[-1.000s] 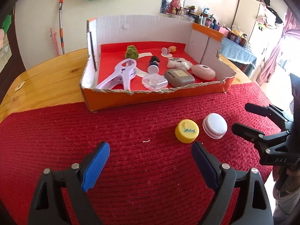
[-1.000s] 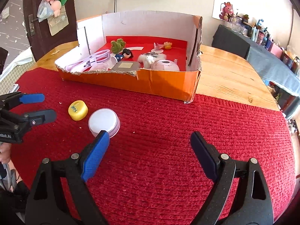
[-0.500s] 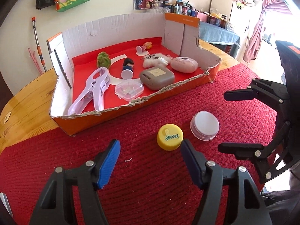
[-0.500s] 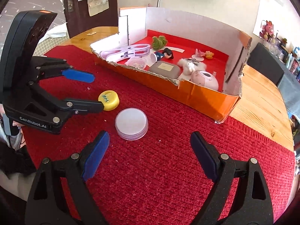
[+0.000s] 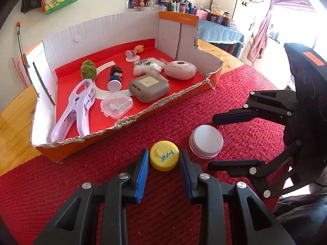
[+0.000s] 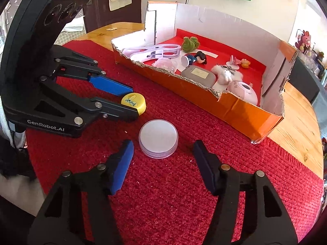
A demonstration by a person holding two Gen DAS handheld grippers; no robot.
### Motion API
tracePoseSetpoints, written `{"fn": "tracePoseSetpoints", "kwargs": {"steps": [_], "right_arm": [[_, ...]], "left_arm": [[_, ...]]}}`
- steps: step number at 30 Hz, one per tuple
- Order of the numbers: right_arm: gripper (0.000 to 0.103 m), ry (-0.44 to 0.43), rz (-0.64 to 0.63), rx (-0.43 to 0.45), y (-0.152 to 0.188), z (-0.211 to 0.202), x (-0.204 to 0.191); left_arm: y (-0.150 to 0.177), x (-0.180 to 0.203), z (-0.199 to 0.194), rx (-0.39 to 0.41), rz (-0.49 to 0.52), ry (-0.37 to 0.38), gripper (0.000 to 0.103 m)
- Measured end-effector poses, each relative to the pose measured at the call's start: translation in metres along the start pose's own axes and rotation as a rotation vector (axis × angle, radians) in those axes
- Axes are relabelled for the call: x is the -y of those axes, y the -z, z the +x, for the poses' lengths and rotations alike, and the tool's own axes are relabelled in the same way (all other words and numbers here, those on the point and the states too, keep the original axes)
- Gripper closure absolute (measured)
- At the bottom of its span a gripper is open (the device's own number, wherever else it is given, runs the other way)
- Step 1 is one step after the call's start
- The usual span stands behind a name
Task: Organize objects
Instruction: 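Close the left tool on the yellow cap while the right tool grasps the white lid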
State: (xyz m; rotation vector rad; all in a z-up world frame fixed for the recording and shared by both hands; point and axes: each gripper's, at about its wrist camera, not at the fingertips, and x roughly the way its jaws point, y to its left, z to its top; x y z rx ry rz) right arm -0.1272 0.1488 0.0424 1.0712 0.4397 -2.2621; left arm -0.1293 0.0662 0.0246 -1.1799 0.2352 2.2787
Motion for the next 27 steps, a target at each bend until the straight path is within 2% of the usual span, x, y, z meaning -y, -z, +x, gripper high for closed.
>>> {"fn": "tracePoseSetpoints", "kwargs": {"steps": [10, 17, 27], "right_arm": [[0.065, -0.038, 0.014, 0.018, 0.000, 0.000, -0.003], [0.066, -0.011, 0.022, 0.031, 0.000, -0.002, -0.006], [0.066, 0.006, 0.044, 0.100, -0.006, -0.029, -0.006]], "left_arm": [[0.002, 0.000, 0.000, 0.016, -0.011, 0.045, 0.072], [0.003, 0.000, -0.010, 0.040, -0.025, 0.052, 0.072], [0.000, 0.002, -0.039, 0.109, -0.013, 0.058, 0.072]]}}
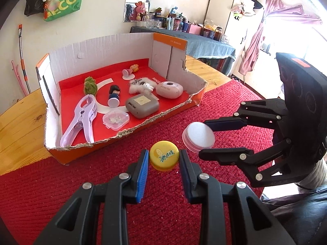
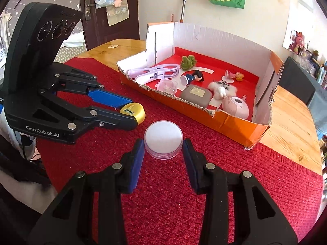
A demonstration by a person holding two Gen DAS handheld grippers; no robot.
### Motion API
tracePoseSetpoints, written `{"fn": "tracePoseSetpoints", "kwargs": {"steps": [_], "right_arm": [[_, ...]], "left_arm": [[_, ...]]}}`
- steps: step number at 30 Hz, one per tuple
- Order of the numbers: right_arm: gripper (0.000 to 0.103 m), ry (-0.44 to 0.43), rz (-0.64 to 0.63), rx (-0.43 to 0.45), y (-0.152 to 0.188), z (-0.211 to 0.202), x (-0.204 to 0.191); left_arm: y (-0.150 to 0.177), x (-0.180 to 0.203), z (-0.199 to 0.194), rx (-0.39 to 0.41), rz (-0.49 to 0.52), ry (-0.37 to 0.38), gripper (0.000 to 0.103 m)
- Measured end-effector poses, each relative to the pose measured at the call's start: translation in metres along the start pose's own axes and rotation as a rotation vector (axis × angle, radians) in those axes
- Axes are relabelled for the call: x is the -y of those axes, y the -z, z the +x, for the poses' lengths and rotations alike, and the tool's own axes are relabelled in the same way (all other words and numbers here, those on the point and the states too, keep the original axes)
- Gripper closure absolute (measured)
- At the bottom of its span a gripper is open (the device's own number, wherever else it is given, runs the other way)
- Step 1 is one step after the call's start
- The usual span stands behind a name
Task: Organize objects
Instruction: 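Close the left tool on the yellow cap while the right tool grasps the white lid, then carry the yellow cap with the left tool while the right tool carries the lid into the box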
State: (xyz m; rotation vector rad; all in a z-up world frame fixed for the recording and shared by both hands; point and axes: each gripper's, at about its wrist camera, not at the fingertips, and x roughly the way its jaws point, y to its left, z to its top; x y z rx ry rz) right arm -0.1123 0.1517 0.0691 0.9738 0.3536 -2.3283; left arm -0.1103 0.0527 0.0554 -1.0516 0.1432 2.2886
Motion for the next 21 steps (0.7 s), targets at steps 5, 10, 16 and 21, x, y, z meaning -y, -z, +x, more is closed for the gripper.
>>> {"fn": "tracePoseSetpoints", "kwargs": {"steps": [5, 10, 16, 21], "right_arm": [[0.066, 0.007, 0.003, 0.008, -0.005, -0.003, 0.000], [0.066, 0.009, 0.004, 0.025, -0.011, -0.009, -0.002], [0.066, 0.074, 0.026, 0.056, -0.036, -0.016, 0.005], [0.066, 0.199, 0.059, 0.038, -0.068, -0.003, 0.024]], "left_arm": [[-0.001, 0.000, -0.006, 0.016, 0.001, -0.001, 0.072], [-0.008, -0.002, -0.013, 0.037, -0.002, 0.000, 0.072], [-0.037, -0.015, -0.011, 0.056, -0.008, -0.018, 0.072], [-0.072, -0.036, 0.011, 0.020, -0.019, -0.048, 0.072]]}}
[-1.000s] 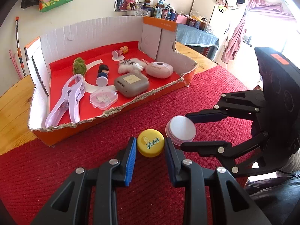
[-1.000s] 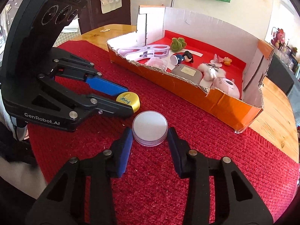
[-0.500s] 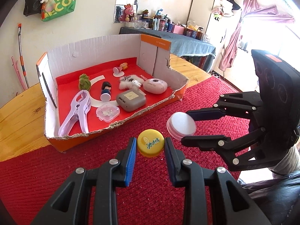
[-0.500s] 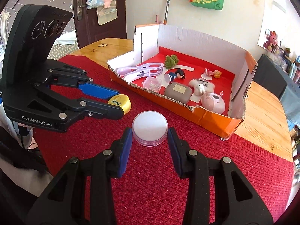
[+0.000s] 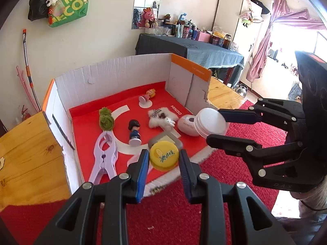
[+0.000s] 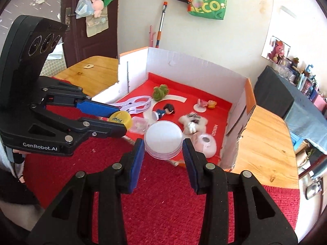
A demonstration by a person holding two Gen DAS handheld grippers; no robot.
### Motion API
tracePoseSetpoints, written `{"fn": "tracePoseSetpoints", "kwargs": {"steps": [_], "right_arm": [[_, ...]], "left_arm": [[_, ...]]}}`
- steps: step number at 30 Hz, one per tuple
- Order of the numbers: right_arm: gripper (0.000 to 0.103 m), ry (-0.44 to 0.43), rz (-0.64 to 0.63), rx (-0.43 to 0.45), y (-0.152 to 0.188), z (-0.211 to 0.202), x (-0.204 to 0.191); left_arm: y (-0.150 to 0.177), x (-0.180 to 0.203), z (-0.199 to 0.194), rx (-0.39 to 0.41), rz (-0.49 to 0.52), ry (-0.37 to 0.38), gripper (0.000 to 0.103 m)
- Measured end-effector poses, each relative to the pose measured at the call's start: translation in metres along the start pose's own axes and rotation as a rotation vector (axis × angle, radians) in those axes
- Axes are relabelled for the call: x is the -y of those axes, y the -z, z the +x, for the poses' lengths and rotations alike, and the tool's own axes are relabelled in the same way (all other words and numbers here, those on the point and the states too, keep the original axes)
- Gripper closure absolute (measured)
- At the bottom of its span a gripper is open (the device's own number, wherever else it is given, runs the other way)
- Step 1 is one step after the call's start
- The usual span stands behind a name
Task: Organize objects
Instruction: 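Carry the yellow cap with the left tool while the right tool carries the lid into the box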
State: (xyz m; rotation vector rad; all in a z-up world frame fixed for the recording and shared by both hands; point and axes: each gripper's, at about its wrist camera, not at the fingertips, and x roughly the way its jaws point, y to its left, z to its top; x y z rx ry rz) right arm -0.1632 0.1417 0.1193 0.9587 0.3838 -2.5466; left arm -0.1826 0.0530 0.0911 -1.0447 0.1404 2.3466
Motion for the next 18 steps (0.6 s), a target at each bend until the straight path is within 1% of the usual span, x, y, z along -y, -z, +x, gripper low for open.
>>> {"fn": "tracePoseSetpoints", "kwargs": {"steps": [2, 4, 8, 12, 18], "right_arm": [[0.066, 0.038, 0.014, -0.010, -0.012, 0.010, 0.007], [0.066, 0.058, 0.038, -0.032, -0.022, 0.021, 0.016], [0.066, 0.115, 0.073, -0.087, -0.037, 0.043, 0.029], [0.066, 0.145, 0.120, -0.146, -0.047, 0.064, 0.039], [0.066, 0.209, 0.172, -0.205, -0.055, 0.088, 0.050]], "left_arm": [[-0.012, -0.008, 0.010, -0.027, -0.015, 0.010, 0.072], [-0.023, -0.014, 0.020, -0.048, -0.021, 0.021, 0.072], [-0.039, -0.022, 0.039, -0.083, -0.010, -0.001, 0.072], [-0.049, -0.030, 0.056, -0.108, -0.008, -0.015, 0.072], [-0.061, -0.041, 0.079, -0.139, -0.027, -0.013, 0.072]]}}
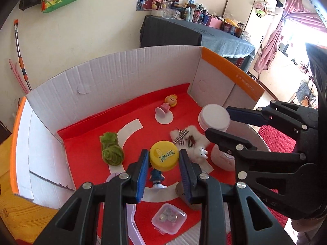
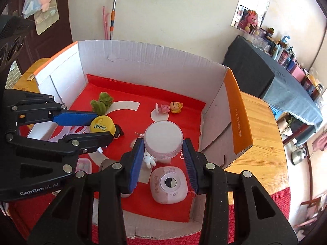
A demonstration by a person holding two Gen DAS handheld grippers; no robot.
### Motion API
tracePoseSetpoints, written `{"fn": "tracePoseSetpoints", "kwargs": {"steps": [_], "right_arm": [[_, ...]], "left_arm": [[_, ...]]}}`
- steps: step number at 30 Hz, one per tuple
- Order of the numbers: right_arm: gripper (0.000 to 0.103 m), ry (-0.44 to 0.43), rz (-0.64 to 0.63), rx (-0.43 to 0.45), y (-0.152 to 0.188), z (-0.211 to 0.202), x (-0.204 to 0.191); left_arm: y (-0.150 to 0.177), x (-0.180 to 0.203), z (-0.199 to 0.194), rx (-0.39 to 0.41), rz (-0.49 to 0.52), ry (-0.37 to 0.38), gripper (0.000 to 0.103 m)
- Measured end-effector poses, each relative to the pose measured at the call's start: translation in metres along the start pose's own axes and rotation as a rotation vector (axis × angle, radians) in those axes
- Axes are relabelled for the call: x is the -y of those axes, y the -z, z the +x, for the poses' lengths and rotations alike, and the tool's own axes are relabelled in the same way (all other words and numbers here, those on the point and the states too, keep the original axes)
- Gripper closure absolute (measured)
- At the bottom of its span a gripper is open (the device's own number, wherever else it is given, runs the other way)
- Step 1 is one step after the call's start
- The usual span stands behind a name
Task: Organize objects
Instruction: 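Carry the yellow cap with the left tool while the right tool carries the lid into the box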
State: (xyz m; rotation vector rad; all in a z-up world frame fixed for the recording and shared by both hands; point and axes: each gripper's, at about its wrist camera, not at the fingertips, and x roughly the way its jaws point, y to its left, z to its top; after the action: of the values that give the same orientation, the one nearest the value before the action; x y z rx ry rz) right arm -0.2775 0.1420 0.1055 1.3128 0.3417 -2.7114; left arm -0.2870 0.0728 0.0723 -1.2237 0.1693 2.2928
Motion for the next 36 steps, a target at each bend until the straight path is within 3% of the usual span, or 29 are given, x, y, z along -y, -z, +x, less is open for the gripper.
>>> {"fn": "tracePoseSetpoints", "kwargs": {"steps": [13, 23, 28, 36], "right_arm": [[0.066, 0.067, 0.038, -0.100, -0.021, 0.029, 0.009], [0.066, 0.036, 0.111, -0.104, -0.030, 0.024, 0.011], [0.066, -0.023, 0.204, -0.139, -0.039, 0.033, 0.023], [0.066, -0.048, 0.297, -0.196, -0.043, 0.052, 0.032]], "left_arm": [[-0.012, -0.010, 0.030, -0.048, -0.006, -0.024, 0.072], [-0.013, -0.024, 0.027, -0.056, -0.055, -0.002, 0.072], [-0.015, -0.032, 0.026, -0.063, -0.092, 0.024, 0.072], [-0.017, -0.046, 0.035, -0.097, -0.180, 0.047, 0.072]]}}
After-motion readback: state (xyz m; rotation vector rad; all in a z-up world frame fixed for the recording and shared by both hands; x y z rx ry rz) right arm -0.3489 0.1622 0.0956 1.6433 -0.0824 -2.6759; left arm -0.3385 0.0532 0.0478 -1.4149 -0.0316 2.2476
